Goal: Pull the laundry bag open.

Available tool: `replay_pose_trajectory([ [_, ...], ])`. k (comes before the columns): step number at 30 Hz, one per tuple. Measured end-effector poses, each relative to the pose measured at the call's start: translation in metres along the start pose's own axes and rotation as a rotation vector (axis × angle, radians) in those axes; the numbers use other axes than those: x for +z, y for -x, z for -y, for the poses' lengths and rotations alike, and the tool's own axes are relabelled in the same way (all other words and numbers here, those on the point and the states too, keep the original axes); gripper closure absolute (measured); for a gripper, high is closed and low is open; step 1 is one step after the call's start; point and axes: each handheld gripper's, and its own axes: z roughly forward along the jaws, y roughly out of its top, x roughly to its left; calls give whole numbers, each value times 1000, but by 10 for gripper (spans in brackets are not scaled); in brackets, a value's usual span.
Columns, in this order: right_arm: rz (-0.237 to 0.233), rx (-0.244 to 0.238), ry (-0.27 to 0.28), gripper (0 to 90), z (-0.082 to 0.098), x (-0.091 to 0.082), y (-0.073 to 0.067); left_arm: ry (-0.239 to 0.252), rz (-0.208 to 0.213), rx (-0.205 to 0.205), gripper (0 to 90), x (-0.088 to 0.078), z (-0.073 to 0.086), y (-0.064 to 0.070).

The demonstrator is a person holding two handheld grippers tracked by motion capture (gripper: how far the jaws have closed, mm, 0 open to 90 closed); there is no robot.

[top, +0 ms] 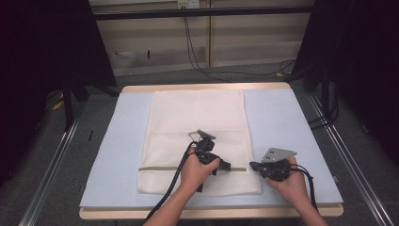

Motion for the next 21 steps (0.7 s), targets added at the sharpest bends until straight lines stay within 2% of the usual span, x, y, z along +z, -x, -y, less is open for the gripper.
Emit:
replay_pose_trajectory([
  [10,-2,0,-1,900,0,0,0,-9,-9,-2,874,-12,0,-6],
  [12,-1,-2,-1,900,0,0,0,-7,-27,-1,874,-14,0,-7],
  [13,-1,-2,-1,900,0,0,0,-5,-7,-9,874,-15,1,-7],
  [15,-1,-1,-1,900,0,0,0,-2,-22,-9,874,-17,1,-9],
  [17,-2,1,-1,900,0,0,0,-4,-3,-16,874,-19,2,-10],
  [19,-3,1,-1,900,0,0,0,-6,-14,-7,874,-22,3,-10],
  [21,-3,3,-1,900,0,0,1,-6,-7,-9,874,-23,3,-11],
])
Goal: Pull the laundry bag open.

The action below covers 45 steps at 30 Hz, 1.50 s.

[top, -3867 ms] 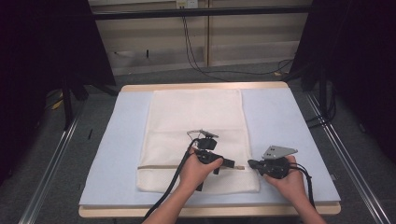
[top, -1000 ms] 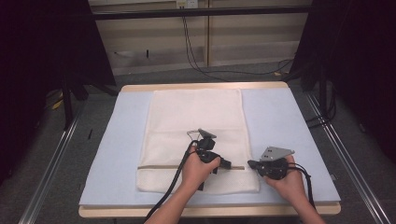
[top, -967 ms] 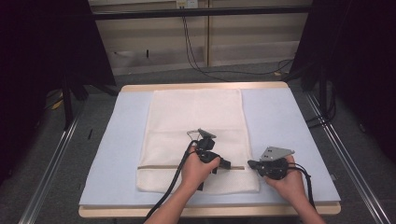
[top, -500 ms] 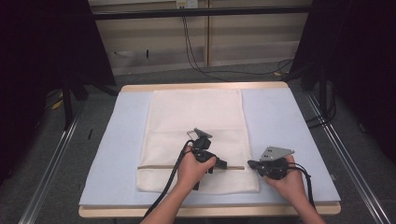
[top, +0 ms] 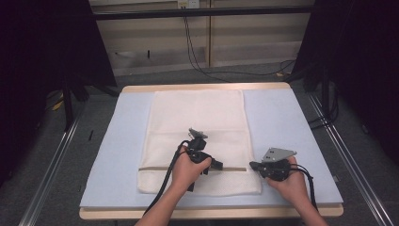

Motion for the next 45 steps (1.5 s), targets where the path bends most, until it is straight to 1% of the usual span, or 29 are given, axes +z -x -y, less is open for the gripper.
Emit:
replay_pose_trajectory([
  [1,0,0,0,900,0,0,0,-5,-7,4,874,-1,0,-1],
  [2,0,0,0,900,0,0,0,1,8,-3,874,-1,0,-1],
  [3,0,0,0,900,0,0,0,0,-7,3,874,-3,0,-1],
  [7,0,-1,-1,900,0,0,0,5,-12,-2,874,-7,1,-4],
  [8,-1,0,0,900,0,0,0,7,-5,-9,874,-8,1,-5],
  [9,0,0,0,900,0,0,0,4,-4,-7,874,-10,1,-6],
  [10,0,1,0,900,0,0,0,14,-13,-4,874,-12,2,-7],
  [11,1,3,0,900,0,0,0,4,2,-3,874,-13,2,-8],
  [12,0,5,-2,900,0,0,0,15,1,-9,874,-14,2,-7],
  [14,-1,6,-1,900,0,0,0,11,-8,2,874,-15,3,-7],
  [15,0,6,-2,900,0,0,0,17,-8,-1,874,-15,3,-8],
  [16,2,6,-1,900,0,0,0,12,2,-8,874,-16,3,-8],
  [17,2,6,-2,900,0,0,0,12,3,-6,874,-16,3,-9],
  [18,2,6,-1,900,0,0,0,19,-6,-5,874,-15,3,-8],
  [19,2,7,-2,900,0,0,0,14,-15,5,874,-15,3,-8],
  [20,2,7,-2,900,0,0,0,14,-15,6,874,-15,3,-9],
  [21,0,8,-1,900,0,0,0,12,1,-2,874,-15,3,-9],
  [22,0,8,-1,900,0,0,0,19,-3,-5,874,-15,3,-9],
  [23,-1,8,0,900,0,0,0,12,4,-8,874,-15,3,-10],
  [25,0,9,0,900,0,0,0,9,4,-9,874,-14,3,-10],
  [28,-2,9,0,900,0,0,0,11,-2,-14,874,-14,4,-11],
  [34,0,9,0,900,0,0,0,12,-8,-4,874,-15,4,-12],
  [35,-2,11,1,900,0,0,0,13,-2,-13,874,-15,4,-13],
  [37,0,11,-1,900,0,0,0,19,-13,-11,874,-16,5,-14],
  [38,-2,14,-1,900,0,0,0,11,-9,-10,874,-17,5,-14],
  [39,-5,12,-2,900,0,0,1,16,-1,-19,874,-17,5,-14],
  [42,-4,13,-1,900,0,0,1,16,-1,-19,874,-17,5,-14],
  [44,0,11,-2,900,0,0,1,13,9,-14,874,-17,5,-15],
  [45,0,13,-1,900,0,0,0,12,6,-13,874,-17,5,-16],
])
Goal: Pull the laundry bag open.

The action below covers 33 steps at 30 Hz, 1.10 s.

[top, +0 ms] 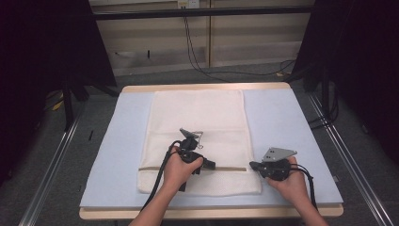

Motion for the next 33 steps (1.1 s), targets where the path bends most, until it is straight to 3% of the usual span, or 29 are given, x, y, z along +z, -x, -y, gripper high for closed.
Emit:
replay_pose_trajectory([
  [4,-5,-1,2,900,0,0,0,1,-2,1,874,0,0,0],
  [7,0,0,-1,900,0,0,0,14,-29,-1,874,-1,1,0],
  [10,0,-3,-3,900,0,0,0,8,-10,-2,874,-3,1,-1],
  [20,-1,-5,-1,900,0,0,0,8,-23,3,874,-5,1,-3],
  [21,-5,-2,0,900,0,0,0,3,-7,-3,874,-6,1,-4],
  [22,-5,-1,0,900,0,0,0,15,-29,-3,874,-7,1,-5],
  [26,-6,1,-1,900,0,0,1,13,-2,-14,874,-9,2,-7],
  [33,-5,2,0,900,0,0,0,9,-7,-5,874,-9,3,-8],
])
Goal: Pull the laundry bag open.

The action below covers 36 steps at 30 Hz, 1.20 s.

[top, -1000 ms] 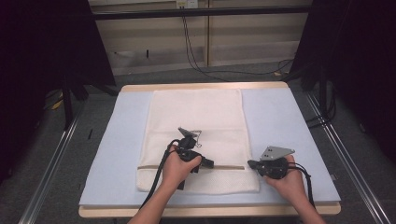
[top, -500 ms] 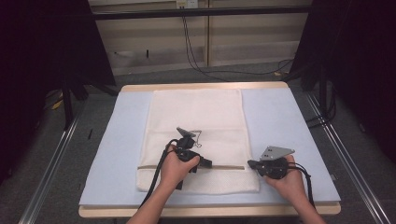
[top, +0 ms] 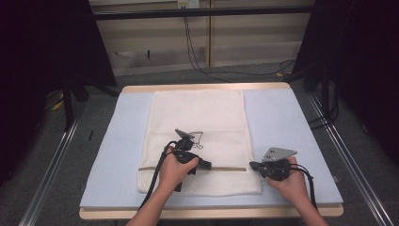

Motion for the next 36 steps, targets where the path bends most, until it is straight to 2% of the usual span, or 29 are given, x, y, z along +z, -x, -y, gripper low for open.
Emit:
replay_pose_trajectory([
  [2,0,1,0,900,0,0,0,0,-18,8,874,-1,0,0],
  [3,-1,2,0,900,0,0,0,2,-4,-5,874,-2,0,0],
  [4,-1,3,1,900,0,0,0,12,-9,-6,874,-2,0,0],
  [6,-1,3,1,900,0,0,0,2,-13,2,874,-5,-1,-3],
  [9,-2,4,1,900,0,0,0,9,5,-9,874,-5,0,-2],
  [13,0,2,1,900,0,0,0,4,-4,-8,874,-6,0,-4],
  [19,-1,2,1,900,0,0,0,11,8,-21,874,-11,1,-9],
  [20,-1,1,1,900,0,0,0,9,-5,-16,874,-12,1,-9],
  [23,0,0,0,900,0,0,0,13,8,-22,874,-13,2,-11],
  [27,-1,2,1,900,0,0,0,12,5,-17,874,-13,2,-11],
  [29,-1,2,1,900,0,0,0,17,-17,-17,874,-14,2,-11],
  [30,-1,2,1,900,0,0,0,5,2,-16,874,-15,1,-13],
  [31,-2,4,1,900,0,0,0,20,6,-24,874,-14,2,-13],
  [32,-2,5,1,900,0,0,0,14,12,-27,874,-15,2,-13],
  [36,-1,3,1,900,0,0,0,18,2,-28,874,-14,2,-12],
])
